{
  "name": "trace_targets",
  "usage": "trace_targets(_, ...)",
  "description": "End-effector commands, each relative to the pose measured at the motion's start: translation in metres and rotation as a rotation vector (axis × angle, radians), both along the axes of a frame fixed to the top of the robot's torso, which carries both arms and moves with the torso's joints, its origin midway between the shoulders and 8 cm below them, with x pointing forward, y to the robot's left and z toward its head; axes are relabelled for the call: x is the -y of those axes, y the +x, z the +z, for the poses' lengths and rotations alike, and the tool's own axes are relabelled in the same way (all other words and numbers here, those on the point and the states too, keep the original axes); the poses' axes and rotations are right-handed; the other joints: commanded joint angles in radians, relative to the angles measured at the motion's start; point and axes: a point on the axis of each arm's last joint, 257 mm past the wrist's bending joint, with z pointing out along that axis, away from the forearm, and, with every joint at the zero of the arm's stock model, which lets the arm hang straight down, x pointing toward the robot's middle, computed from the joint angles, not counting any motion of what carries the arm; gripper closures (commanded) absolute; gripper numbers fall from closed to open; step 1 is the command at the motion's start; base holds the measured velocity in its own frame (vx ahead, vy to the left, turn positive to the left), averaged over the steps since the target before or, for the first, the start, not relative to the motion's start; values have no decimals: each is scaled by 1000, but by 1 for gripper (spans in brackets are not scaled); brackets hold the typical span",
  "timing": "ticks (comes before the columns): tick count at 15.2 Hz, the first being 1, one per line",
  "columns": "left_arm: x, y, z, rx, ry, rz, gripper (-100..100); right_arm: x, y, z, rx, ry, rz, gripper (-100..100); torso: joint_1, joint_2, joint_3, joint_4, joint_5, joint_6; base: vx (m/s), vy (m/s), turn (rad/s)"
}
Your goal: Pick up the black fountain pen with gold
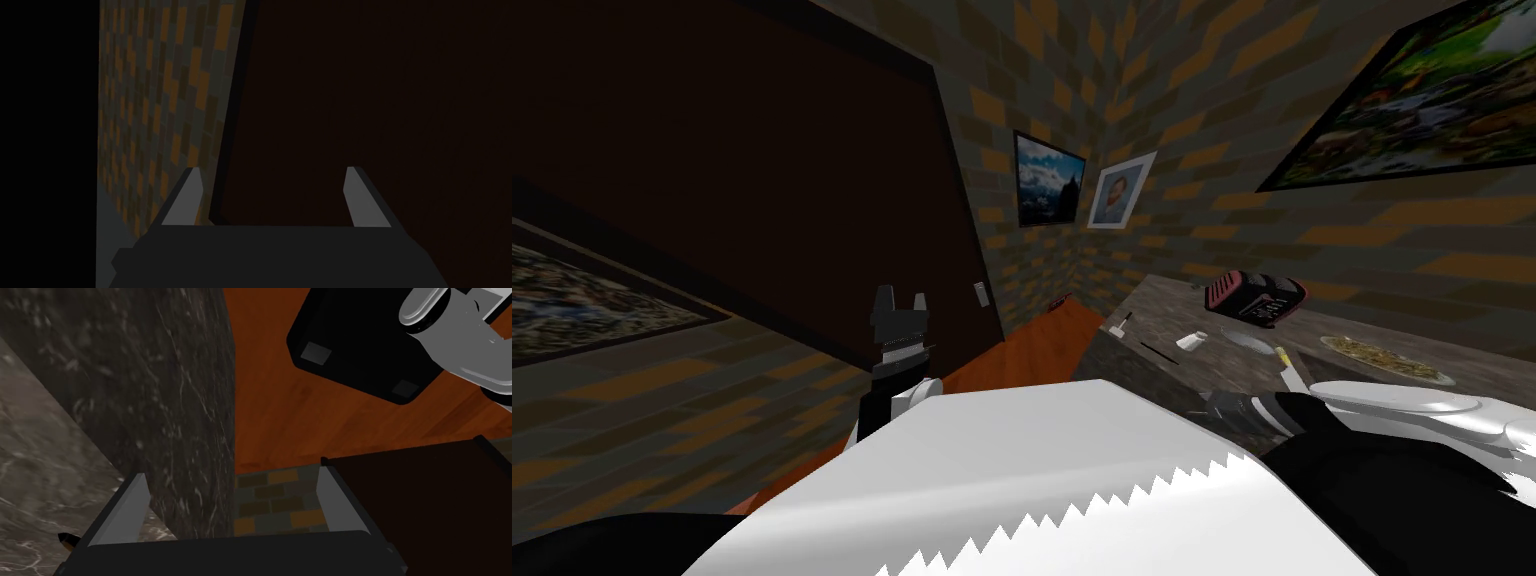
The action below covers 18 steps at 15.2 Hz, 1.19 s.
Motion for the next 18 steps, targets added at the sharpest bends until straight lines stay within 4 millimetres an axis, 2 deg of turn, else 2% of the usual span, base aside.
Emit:
trace_targets(1,0,0,0,0,0,0,0,12,-5,6,-29,-33,21,-100,0,0,0,0,0,0,172,-36,117)
trace_targets(5,0,0,0,0,0,0,0,36,-20,15,-91,-94,61,-100,-1,-1,-1,0,0,0,178,-49,108)
trace_targets(6,0,0,0,0,0,0,0,36,-20,15,-91,-94,61,-100,-2,-2,-1,0,-1,0,191,-95,105)
trace_targets(8,0,0,0,0,0,0,0,43,-32,18,-129,-111,80,-100,-5,-5,-3,-1,-1,0,266,-83,184)
trace_targets(9,0,0,0,0,0,0,0,39,-28,17,-113,-102,70,-100,-3,-7,-4,-2,-1,-1,164,-24,90)
trace_targets(15,0,0,0,0,0,0,0,38,-49,-1,-90,-107,43,-100,3,14,8,3,0,2,-9,-6,64)
trace_targets(17,0,0,0,0,0,0,0,38,-47,0,-91,-106,44,-100,3,15,9,4,0,2,-23,-2,41)
trace_targets(18,0,0,0,0,0,0,0,38,-48,-1,-90,-107,44,100,3,15,9,4,0,2,-6,-1,-1)
